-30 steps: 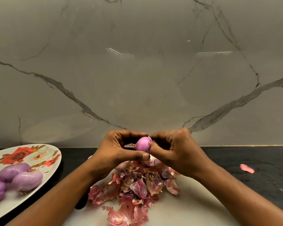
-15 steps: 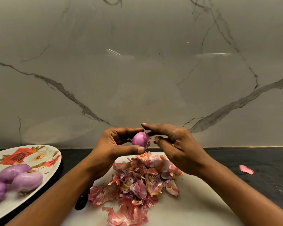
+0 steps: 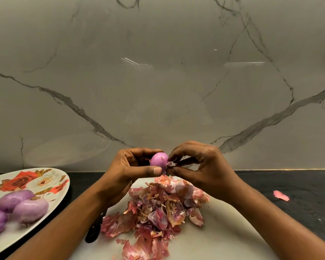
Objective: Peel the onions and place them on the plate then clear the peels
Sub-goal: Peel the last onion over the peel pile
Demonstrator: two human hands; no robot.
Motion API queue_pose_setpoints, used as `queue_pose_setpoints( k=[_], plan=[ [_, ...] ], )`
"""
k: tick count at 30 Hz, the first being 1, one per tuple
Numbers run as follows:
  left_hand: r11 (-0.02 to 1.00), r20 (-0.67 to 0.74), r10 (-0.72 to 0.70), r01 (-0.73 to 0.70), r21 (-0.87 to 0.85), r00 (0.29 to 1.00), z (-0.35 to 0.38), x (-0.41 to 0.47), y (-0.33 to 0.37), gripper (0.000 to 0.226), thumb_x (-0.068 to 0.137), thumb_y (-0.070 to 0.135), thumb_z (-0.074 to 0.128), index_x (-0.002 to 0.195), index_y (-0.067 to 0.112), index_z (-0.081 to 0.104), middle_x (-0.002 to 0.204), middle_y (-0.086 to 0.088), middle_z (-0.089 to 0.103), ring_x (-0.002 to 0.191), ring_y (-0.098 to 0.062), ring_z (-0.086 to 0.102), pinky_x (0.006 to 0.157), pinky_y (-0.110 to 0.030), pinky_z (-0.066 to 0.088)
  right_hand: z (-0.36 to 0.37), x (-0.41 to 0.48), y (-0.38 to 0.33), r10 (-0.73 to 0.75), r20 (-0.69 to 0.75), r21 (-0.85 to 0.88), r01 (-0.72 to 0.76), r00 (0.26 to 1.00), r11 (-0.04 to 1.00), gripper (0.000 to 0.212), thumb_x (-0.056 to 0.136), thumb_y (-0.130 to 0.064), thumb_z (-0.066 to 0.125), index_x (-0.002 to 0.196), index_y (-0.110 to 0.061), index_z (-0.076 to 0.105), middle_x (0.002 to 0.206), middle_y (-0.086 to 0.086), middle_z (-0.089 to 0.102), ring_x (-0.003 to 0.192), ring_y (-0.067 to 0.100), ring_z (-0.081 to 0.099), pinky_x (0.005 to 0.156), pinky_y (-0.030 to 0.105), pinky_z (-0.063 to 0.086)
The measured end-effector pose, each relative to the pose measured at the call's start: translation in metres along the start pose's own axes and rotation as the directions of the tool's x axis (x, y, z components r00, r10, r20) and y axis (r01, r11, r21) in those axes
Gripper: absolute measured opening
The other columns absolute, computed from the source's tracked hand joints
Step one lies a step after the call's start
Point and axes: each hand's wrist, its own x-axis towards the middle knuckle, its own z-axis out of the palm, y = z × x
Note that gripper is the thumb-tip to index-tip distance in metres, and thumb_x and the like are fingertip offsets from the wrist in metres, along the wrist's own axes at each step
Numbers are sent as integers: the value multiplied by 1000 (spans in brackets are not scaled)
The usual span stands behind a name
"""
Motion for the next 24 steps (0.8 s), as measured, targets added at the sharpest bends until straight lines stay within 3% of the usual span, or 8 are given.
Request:
queue_pose_setpoints(
  k=[7,11,14,17,24],
  plan=[
    [1000,9,-10,10,-24,1000,2,-1,0,61,67,24,88,123,5,75,119,-19,76,110,-35,75,90,-32,62,3,-1,5,-20,103,-65,26,995,998,19,95,-18,77,114,-17,76,104,-10,68,97,9,70,82,28,61],
    [996,20,-34,35,-77,999,2,1,-2,56,74,20,86,126,1,73,121,-24,74,110,-41,73,92,-40,63,4,-1,5,-31,100,-91,40,994,995,19,99,-17,74,117,-16,75,103,-9,70,95,8,70,79,31,61],
    [986,10,-58,59,-154,998,0,4,-5,44,85,15,78,125,-2,72,123,-30,71,109,-42,73,99,-50,59,2,-1,3,-26,80,-65,32,996,997,12,99,-14,72,111,-15,74,99,-9,68,92,10,68,79,31,59],
    [976,-11,-77,73,-203,997,-1,5,-6,41,87,17,74,124,-3,73,122,-32,71,107,-41,73,100,-51,57,0,-1,-1,-16,75,-40,19,997,999,8,97,-17,75,106,-18,73,94,-13,67,89,10,68,78,28,60],
    [961,-110,-52,20,-277,993,-5,9,-2,46,81,13,75,125,-2,71,124,-24,73,108,-33,75,87,-32,64,2,-4,-1,82,134,-3,-83,988,997,6,93,-16,80,98,-17,76,90,-12,72,87,10,72,76,30,62]
  ],
)
